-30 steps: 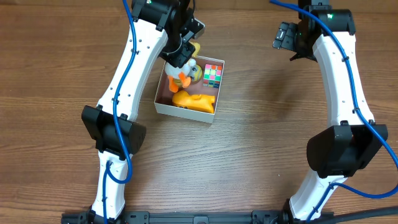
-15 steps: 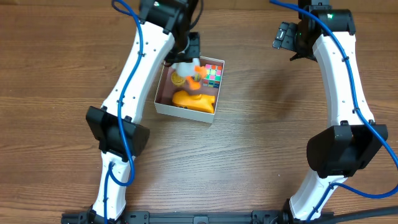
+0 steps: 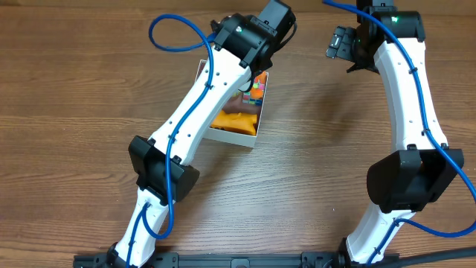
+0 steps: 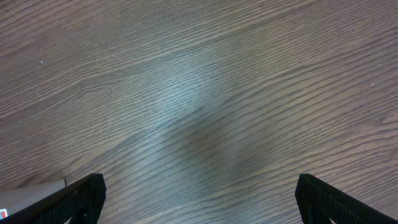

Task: Pack container
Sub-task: 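Carry the duck plush over the box with the left gripper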

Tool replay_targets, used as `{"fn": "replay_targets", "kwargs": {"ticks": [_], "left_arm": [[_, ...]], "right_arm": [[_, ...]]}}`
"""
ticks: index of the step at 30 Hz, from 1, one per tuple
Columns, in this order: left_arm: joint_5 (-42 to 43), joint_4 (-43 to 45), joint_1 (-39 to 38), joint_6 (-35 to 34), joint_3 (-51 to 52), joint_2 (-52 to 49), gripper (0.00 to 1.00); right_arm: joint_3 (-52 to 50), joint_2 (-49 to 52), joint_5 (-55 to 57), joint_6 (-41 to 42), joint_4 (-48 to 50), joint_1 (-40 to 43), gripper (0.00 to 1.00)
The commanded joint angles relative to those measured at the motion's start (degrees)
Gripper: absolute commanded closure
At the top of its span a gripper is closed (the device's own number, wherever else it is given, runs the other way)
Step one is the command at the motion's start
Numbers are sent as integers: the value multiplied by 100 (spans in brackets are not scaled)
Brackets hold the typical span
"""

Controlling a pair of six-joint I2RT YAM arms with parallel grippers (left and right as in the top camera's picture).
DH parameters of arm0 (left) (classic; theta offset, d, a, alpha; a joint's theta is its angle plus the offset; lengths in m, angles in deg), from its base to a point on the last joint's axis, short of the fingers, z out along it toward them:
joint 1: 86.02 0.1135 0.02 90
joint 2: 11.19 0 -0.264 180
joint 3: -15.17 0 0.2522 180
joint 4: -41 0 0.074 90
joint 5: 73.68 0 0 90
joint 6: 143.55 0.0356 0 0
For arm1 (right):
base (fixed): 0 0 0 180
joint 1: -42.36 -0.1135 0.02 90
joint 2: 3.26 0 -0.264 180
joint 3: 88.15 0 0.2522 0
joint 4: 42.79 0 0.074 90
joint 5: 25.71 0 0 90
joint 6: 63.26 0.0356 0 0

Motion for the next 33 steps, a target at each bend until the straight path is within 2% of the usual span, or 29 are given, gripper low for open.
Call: {"fn": "replay_targets", "kwargs": {"ticks": [1, 10, 16, 20, 25, 33], "left_arm": [[-505, 2, 13, -1213, 22, -321, 96], [-442, -476, 59, -1759, 22, -1134, 96], [-328, -590, 59, -1864, 22, -1154, 96], [-20, -691, 59, -2422, 24, -1156, 96], [330, -706, 59, -2704, 24, -1156, 96], [332, -793, 61, -3097, 125, -1209, 96]], "right_arm": [[7, -55, 20, 48, 28, -11, 0], [4, -55, 20, 48, 28, -11, 0], [7, -55, 20, 48, 28, -11, 0], [7, -55, 20, 46, 28, -11, 0], [7, -55, 20, 48, 28, -11, 0], [7, -55, 20, 46, 28, -11, 0]]}}
